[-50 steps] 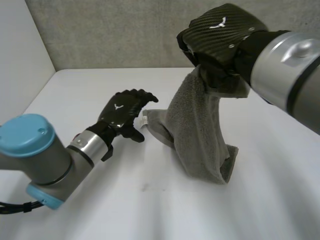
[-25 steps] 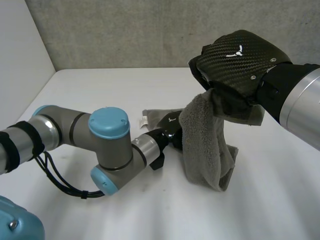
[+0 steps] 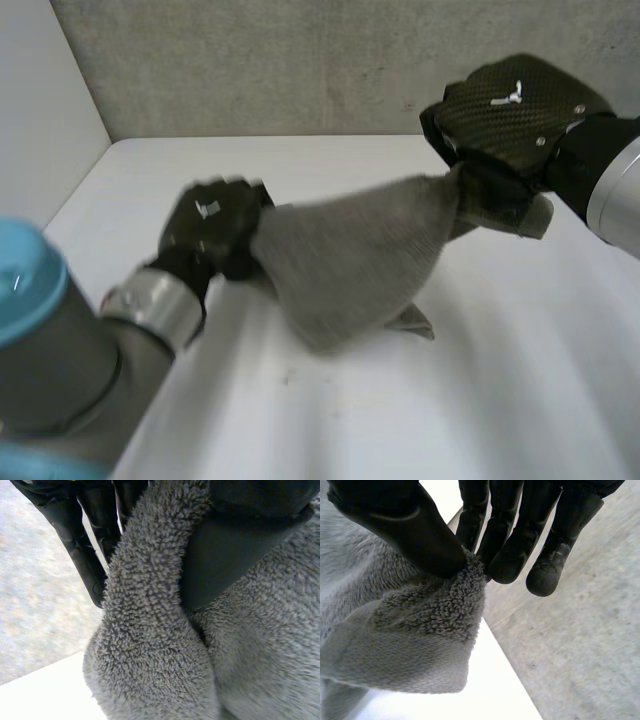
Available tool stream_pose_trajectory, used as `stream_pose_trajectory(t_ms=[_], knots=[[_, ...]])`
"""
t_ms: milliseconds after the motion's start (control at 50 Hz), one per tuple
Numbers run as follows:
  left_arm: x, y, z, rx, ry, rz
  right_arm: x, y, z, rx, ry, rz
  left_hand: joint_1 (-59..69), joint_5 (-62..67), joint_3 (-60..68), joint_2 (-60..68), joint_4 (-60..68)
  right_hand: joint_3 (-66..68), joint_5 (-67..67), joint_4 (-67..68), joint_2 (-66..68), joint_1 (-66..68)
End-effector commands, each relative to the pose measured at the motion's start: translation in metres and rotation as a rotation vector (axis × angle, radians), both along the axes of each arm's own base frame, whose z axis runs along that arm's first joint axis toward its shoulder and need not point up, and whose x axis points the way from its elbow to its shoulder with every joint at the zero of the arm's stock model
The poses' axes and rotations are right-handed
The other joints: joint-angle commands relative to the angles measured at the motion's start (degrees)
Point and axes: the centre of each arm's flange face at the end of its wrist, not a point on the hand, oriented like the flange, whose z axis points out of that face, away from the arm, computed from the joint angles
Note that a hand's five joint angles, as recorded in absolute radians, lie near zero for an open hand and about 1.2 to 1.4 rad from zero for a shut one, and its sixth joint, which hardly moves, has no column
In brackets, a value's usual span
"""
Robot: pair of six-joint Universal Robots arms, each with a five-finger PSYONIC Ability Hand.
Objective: Fold the towel.
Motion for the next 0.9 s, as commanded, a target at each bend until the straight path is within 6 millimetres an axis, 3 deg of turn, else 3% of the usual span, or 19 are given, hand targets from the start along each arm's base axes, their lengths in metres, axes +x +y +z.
stream_pose_trajectory(t_ms=[20,40,100,140,180,220,260,320,360,500,580,620,720,900], knots=[[-0.014,0.079,-0.038,0.162,-0.127,-0.215,0.003,-0.003,-0.033,0.083,0.070,0.073,12.3,11.5,10.5,10.3,10.3,2.0,1.6,1.6,3.4,4.4],[-0.020,0.090,-0.048,0.196,-0.156,-0.259,0.005,-0.003,-0.043,0.106,0.095,0.090,12.3,11.5,10.5,10.3,10.3,2.0,1.6,1.6,3.4,4.4],[-0.023,0.096,-0.058,0.227,-0.184,-0.284,0.006,-0.003,-0.055,0.135,0.127,0.103,12.3,11.5,10.5,10.3,10.3,2.0,1.6,1.6,3.4,4.4],[-0.024,0.099,-0.069,0.274,-0.229,-0.293,0.005,-0.002,-0.075,0.164,0.194,0.115,-4.2,-5.1,-6.0,-6.2,-6.3,2.0,1.6,1.6,3.4,4.4],[-0.024,0.099,-0.070,0.286,-0.239,-0.295,0.004,-0.001,-0.082,0.168,0.226,0.123,-10.8,-11.7,-12.6,-12.8,-12.9,2.0,1.6,1.6,3.4,4.4],[-0.026,0.098,-0.068,0.287,-0.240,-0.294,0.002,-0.001,-0.088,0.165,0.257,0.125,-16.3,-17.1,-18.1,-18.3,-18.3,2.0,1.6,1.6,3.4,4.4],[-0.027,0.089,-0.059,0.270,-0.219,-0.275,0.001,0.000,-0.097,0.159,0.291,0.132,-34.2,-35.0,-36.0,-36.2,-36.2,2.0,1.6,1.6,3.4,4.4],[-0.027,0.082,-0.053,0.259,-0.206,-0.260,-0.002,-0.004,-0.100,0.165,0.298,0.117,-40.7,-41.5,-42.5,-42.7,-42.7,2.0,1.6,1.6,3.4,4.4],[-0.020,0.057,-0.036,0.221,-0.159,-0.185,-0.009,-0.013,-0.102,0.169,0.296,0.077,-52.2,-53.0,-54.0,-54.2,-54.3,2.0,1.6,1.6,3.4,4.4],[0.016,-0.011,-0.017,0.167,-0.105,0.030,-0.013,-0.013,-0.113,0.174,0.288,0.064,-54.3,-55.1,-56.1,-56.3,-56.3,2.0,1.6,1.6,3.4,4.4],[0.022,-0.030,-0.014,0.160,-0.093,0.058,-0.014,-0.011,-0.119,0.174,0.284,0.061,-54.0,-54.8,-55.8,-56.0,-56.0,2.0,1.6,1.6,3.4,4.4],[0.020,-0.044,-0.023,0.188,-0.093,0.031,-0.015,-0.008,-0.123,0.177,0.284,0.061,-53.6,-54.5,-55.4,-55.6,-55.7,2.0,1.6,1.6,3.4,4.4],[0.017,-0.061,-0.041,0.251,-0.112,-0.016,-0.017,-0.003,-0.131,0.177,0.284,0.061,-52.8,-53.6,-54.6,-54.8,-54.8,2.0,1.6,1.6,3.4,4.4],[0.019,-0.066,-0.070,0.281,-0.271,-0.050,-0.020,0.004,-0.146,0.187,0.287,0.059,-49.9,-50.8,-51.7,-52.0,-52.0,2.0,1.6,1.6,3.4,4.4]])
